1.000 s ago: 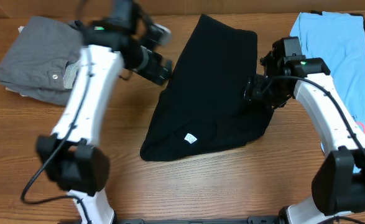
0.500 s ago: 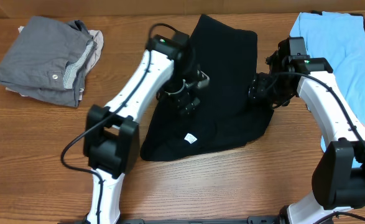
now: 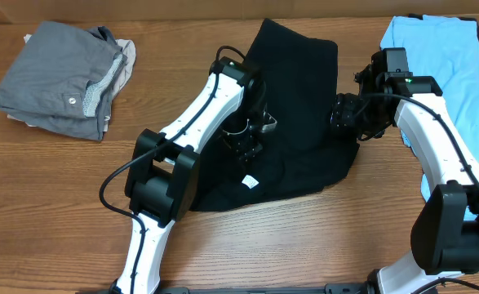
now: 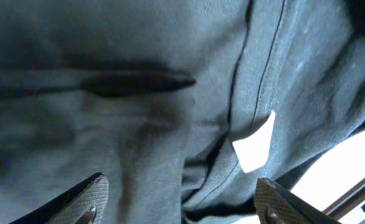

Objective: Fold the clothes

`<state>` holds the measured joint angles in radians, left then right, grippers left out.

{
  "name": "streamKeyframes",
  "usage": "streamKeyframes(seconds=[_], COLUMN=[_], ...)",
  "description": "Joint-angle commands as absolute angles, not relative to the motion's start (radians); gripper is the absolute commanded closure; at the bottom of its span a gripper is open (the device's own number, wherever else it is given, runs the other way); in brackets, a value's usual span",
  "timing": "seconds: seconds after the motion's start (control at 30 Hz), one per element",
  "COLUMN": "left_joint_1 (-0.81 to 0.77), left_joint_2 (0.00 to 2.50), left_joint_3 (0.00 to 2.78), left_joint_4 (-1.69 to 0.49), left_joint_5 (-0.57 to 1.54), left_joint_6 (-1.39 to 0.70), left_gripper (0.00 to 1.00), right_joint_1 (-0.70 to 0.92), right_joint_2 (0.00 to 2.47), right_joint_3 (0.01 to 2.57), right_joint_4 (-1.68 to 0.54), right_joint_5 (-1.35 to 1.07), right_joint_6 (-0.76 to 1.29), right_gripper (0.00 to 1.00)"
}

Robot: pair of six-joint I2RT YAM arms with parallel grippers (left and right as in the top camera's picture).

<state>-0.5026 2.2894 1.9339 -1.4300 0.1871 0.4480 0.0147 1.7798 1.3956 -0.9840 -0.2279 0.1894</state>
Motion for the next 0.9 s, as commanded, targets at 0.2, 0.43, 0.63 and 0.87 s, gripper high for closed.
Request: streamKeyframes(seconds=[0.2,0.43,0.63,0.87], left_joint_1=[-0.506,-0.488,-0.485,-0.504], left_joint_2=[2.304,2.304,2.304,2.304], left_joint_3=[1.812,1.803,1.803,1.803], left_joint_4=[-1.397,-1.315,-1.289,-1.271], left_joint_5=[0.201,0.116,0.080,0.183], left_joint_6=[0.448,0.329,0.293,0.284], left_gripper=[0.35,0.49,0.48,0.33], right_joint_1=[0.010,0.010,0.011,0.011], right_joint_2=[1.785,1.785,1.785,1.785], right_joint_3=[1.395,1.395,1.395,1.395], right_joint_4=[-0.946,-0.947,-0.943,-0.929], right_joint_5=[-0.221,-0.221,-0.221,-0.221], right_joint_6=[0.186,0.186,0.186,0.186], right_gripper=[0.25,0.25,0.25,0.24])
